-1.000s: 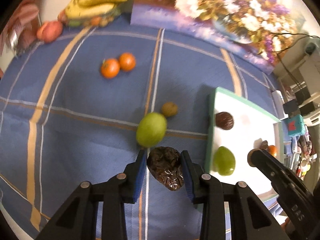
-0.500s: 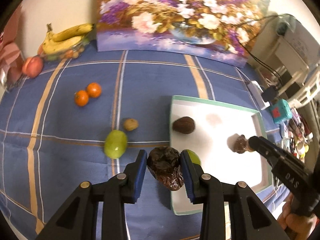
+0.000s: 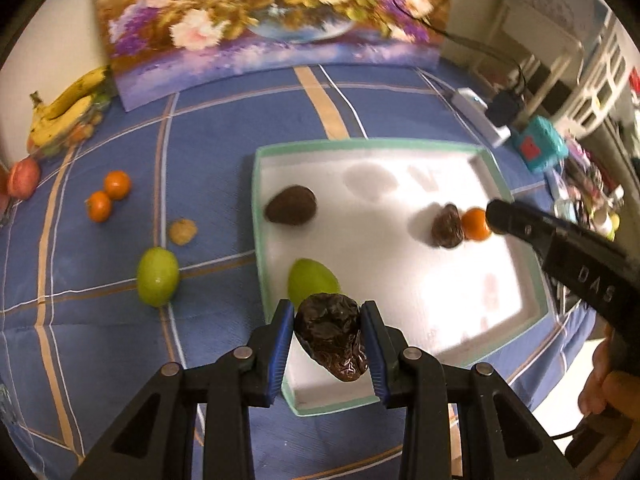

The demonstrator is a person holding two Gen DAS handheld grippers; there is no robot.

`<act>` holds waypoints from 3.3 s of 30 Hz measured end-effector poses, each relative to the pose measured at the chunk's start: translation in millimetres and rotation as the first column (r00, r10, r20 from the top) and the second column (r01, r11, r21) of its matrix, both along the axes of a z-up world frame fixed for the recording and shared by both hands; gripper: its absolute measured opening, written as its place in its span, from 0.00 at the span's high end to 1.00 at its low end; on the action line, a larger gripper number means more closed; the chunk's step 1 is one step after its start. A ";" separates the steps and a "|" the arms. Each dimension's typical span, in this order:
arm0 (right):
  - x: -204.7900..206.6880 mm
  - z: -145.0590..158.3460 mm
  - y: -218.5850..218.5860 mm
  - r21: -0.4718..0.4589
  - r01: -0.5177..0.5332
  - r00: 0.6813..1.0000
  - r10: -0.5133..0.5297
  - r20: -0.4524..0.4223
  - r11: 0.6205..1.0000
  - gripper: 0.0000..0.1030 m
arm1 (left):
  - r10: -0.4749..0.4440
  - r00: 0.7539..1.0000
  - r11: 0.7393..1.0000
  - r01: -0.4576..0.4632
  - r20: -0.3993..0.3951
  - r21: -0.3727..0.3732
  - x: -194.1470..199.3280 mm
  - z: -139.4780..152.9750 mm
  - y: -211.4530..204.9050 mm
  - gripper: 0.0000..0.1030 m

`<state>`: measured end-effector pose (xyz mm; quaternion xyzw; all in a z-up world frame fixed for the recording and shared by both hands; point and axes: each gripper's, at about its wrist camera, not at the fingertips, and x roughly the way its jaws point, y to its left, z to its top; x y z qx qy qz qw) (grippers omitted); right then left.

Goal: Organize fruits
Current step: 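Carry the date and the kiwi with both tools over the white tray, then open the right tool to drop the kiwi while the left tool releases the date, then move both open tools from the tray toward the two tangerines on the cloth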

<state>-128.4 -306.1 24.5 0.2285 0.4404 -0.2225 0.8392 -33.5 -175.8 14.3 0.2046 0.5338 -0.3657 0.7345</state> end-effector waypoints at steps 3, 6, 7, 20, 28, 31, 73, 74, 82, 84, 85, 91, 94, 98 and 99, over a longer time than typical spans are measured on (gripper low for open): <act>-3.4 -4.3 -5.3 0.005 0.004 1.000 -0.004 -0.010 1.000 0.73 | -0.028 1.000 0.999 0.028 -0.002 0.030 -7.3 -8.2 -6.6 0.64; -4.6 -9.1 -8.3 0.008 0.007 1.000 -0.006 -0.026 1.000 0.73 | -0.049 0.999 0.997 0.050 -0.007 0.056 -12.6 -16.3 -11.8 0.64; -4.6 -11.4 -9.3 0.010 0.006 0.999 -0.006 -0.034 1.000 0.73 | -0.055 0.998 0.996 0.056 -0.011 0.064 -14.4 -19.4 -13.9 0.64; 5.5 -51.9 -13.3 0.087 -0.028 0.989 0.040 -0.139 0.996 0.73 | -0.066 0.998 0.987 0.069 -0.023 0.145 -18.3 -47.4 -24.4 0.64; 10.8 -72.8 -15.1 0.110 -0.034 0.977 0.057 -0.206 0.993 0.73 | -0.071 0.997 0.984 0.071 -0.008 0.162 -20.6 -54.9 -32.9 0.64; 11.2 -74.2 -15.2 0.116 -0.038 0.978 0.061 -0.202 0.993 0.73 | -0.072 0.997 0.984 0.072 -0.005 0.162 -22.6 -55.9 -30.4 0.64; -6.5 -15.6 -20.3 -0.005 -0.013 0.997 0.012 -0.083 1.000 0.70 | 0.224 0.974 0.974 -0.223 0.044 -0.031 46.0 5.5 28.2 0.63; -6.6 -15.7 -19.6 -0.005 -0.013 0.996 0.013 -0.083 1.000 0.70 | 0.246 0.968 0.969 -0.244 0.043 -0.037 50.3 6.8 33.7 0.63; -1.8 -14.1 -15.0 -0.011 -0.038 0.996 0.037 -0.079 0.999 0.70 | 0.365 0.931 0.930 -0.362 0.034 -0.062 74.7 9.4 62.2 0.63; -0.6 -13.8 -13.5 -0.012 -0.044 0.996 0.042 -0.079 0.999 0.70 | 0.372 0.928 0.927 -0.370 0.032 -0.061 76.3 8.9 64.2 0.61; -0.2 -13.8 -13.9 -0.013 -0.046 0.996 0.045 -0.079 0.999 0.70 | 0.375 0.927 0.926 -0.372 0.032 -0.059 76.5 8.6 65.0 0.58; 1.4 -15.3 -12.9 -0.022 -0.048 0.995 0.045 -0.090 0.999 0.68 | 0.370 0.925 0.929 -0.370 0.083 -0.021 75.0 5.3 59.4 0.24; 2.7 -17.4 -12.2 -0.035 -0.044 0.993 0.040 -0.107 0.998 0.50 | 0.373 0.921 0.927 -0.376 0.114 0.001 76.3 2.5 59.2 0.17; 3.8 -19.8 -13.5 -0.035 -0.039 0.993 0.034 -0.116 0.999 0.47 | 0.378 0.916 0.924 -0.383 0.135 0.012 77.2 1.0 60.1 0.06; 4.2 -20.4 -13.4 -0.038 -0.038 0.992 0.034 -0.119 0.999 0.47 | 0.380 0.914 0.923 -0.385 0.143 0.013 77.4 1.5 59.9 0.05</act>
